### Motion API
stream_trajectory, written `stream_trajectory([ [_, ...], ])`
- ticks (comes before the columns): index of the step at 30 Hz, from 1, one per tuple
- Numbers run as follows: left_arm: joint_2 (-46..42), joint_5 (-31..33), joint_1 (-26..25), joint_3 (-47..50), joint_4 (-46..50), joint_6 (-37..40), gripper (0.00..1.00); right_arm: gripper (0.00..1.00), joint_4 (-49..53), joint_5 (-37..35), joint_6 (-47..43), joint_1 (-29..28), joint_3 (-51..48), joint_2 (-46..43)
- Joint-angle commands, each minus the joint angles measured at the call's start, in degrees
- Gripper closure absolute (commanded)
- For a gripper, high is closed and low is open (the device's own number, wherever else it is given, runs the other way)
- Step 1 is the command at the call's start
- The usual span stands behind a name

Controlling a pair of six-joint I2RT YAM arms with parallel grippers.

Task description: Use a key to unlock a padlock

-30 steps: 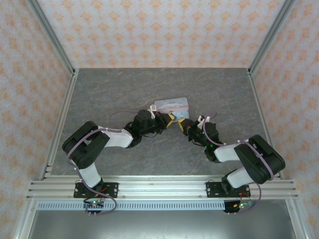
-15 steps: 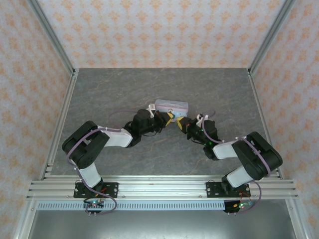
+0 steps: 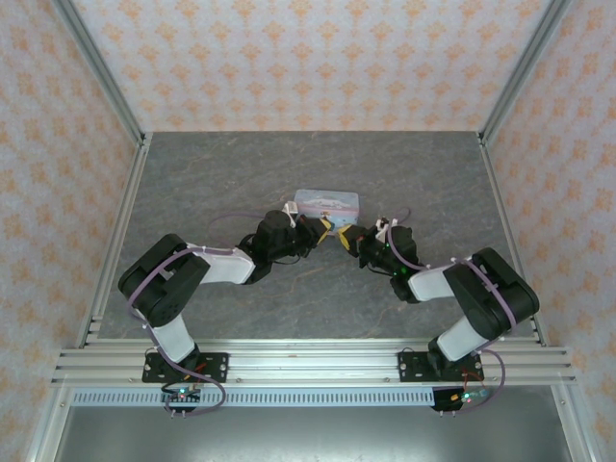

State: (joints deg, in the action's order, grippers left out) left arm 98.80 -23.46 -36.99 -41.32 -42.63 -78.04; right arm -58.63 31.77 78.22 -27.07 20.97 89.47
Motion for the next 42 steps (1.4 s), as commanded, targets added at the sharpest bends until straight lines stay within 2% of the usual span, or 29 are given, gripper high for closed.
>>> stream_trajectory([
  [1, -1.84, -5.71, -1.85, -1.82, 1.35, 2.10, 1.00, 1.00, -1.47, 3.50, -2.12, 0.25, 3.94, 0.55],
  [10, -1.58, -5.72, -1.85, -1.83, 1.16, 1.76, 1.00, 1.00, 3.34, 5.85, -7.27, 0.18, 6.10, 0.84],
  [21, -0.98, -5.06, -1.85, -0.59, -5.76, -2.56, 1.00, 1.00, -8.87, 4.51, 2.94, 0.22, 4.69, 6.40],
  [29, -1.21, -4.94, -1.85, -0.29, -10.58, -6.22, 1.00, 1.00, -9.62, 4.35, 4.43, 0.33, 5.04, 6.55],
  [42, -3.09, -6.86, -1.83, -1.44, -5.19, -3.58, 1.00, 1.00, -5.95, 7.51, 1.84, 2.78, 7.10, 6.08],
])
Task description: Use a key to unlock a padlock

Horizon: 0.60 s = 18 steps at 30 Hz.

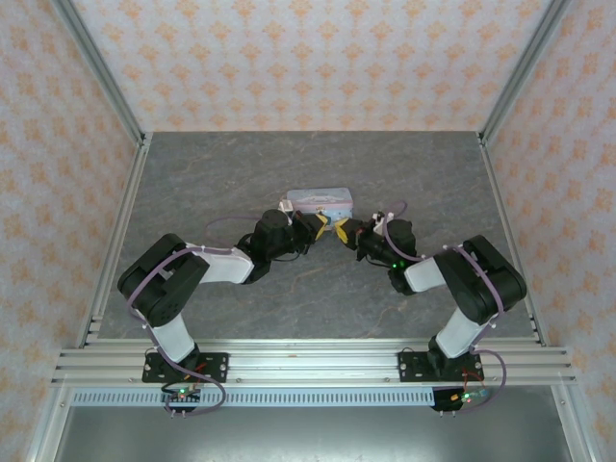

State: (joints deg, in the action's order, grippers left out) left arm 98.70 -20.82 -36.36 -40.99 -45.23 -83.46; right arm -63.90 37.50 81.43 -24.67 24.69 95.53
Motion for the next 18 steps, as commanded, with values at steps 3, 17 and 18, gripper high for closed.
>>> stream_trajectory([
  [3, -3.07, -9.86, -2.49, -1.71, -2.25, 2.22, 1.00, 1.00, 0.20, 3.13, -2.10, 1.08, 4.26, 0.35],
  [17, -3.52, -10.58, -2.48, -2.23, 0.57, 3.64, 1.00, 1.00, 9.25, 6.24, -9.53, 1.38, 7.60, -1.35],
  [18, -3.68, -10.56, -2.45, -2.23, 0.63, 3.66, 1.00, 1.00, 10.81, 6.27, -10.64, 1.42, 7.86, -1.94],
])
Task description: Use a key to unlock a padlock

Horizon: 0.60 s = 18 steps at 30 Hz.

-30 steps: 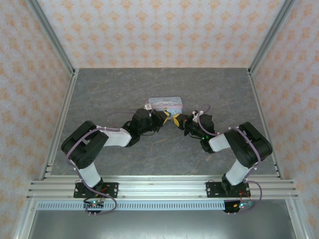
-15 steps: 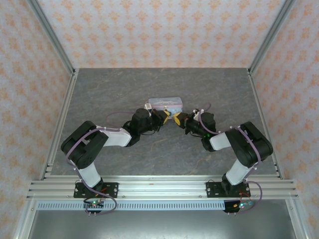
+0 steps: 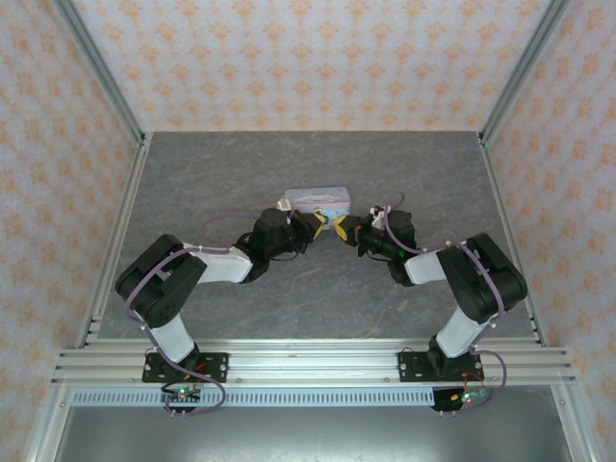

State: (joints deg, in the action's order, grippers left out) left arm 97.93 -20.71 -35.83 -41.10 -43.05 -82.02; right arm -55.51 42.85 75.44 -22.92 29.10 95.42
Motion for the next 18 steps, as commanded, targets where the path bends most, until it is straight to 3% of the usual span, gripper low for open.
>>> stream_trajectory([
  [1, -2.84, -10.76, -3.00, -2.09, -1.52, 2.21, 1.00, 1.00, 3.78, 1.00, -5.53, -0.35, 3.73, -2.23],
  [8, -2.86, -10.67, -3.01, -1.97, -1.43, 2.29, 1.00, 1.00, 4.74, 1.05, -6.56, -0.27, 4.21, -1.70],
  [18, -2.57, -10.67, -2.97, -1.93, -4.77, 0.23, 1.00, 1.00, -3.61, 1.68, -1.10, -0.21, 2.72, 1.02],
])
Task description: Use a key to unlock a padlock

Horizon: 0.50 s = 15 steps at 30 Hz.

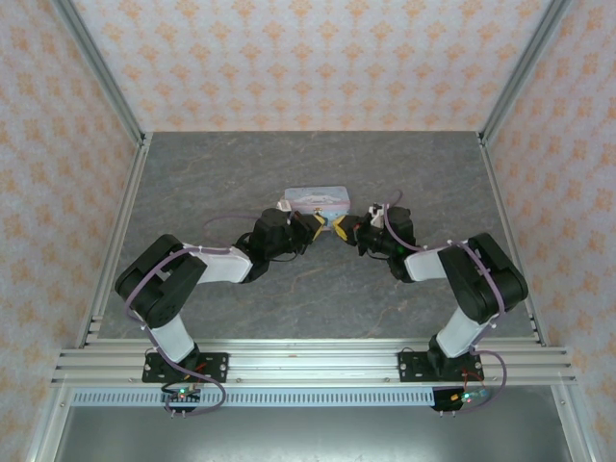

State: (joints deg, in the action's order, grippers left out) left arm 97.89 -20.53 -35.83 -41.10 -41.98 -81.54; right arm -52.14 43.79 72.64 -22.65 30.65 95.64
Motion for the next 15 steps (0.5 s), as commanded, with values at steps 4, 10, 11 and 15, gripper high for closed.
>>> stream_trajectory([
  [4, -2.09, -10.85, -3.01, -1.65, -7.78, -1.60, 1.00, 1.00, -10.57, 1.08, 4.81, -0.53, 1.29, 1.06],
  [10, -1.22, -10.62, -3.10, -1.55, -10.33, -3.74, 1.00, 1.00, -12.04, 1.30, 7.84, -0.50, 2.21, 0.51],
  [11, -0.97, -10.56, -3.10, -1.68, -10.97, -4.33, 1.00, 1.00, -12.02, 1.42, 8.04, -0.56, 2.39, 0.41],
  [15, -0.24, -10.58, -3.19, -1.78, -12.45, -6.06, 1.00, 1.00, -9.46, 1.85, 6.01, -0.56, 2.91, -0.54],
])
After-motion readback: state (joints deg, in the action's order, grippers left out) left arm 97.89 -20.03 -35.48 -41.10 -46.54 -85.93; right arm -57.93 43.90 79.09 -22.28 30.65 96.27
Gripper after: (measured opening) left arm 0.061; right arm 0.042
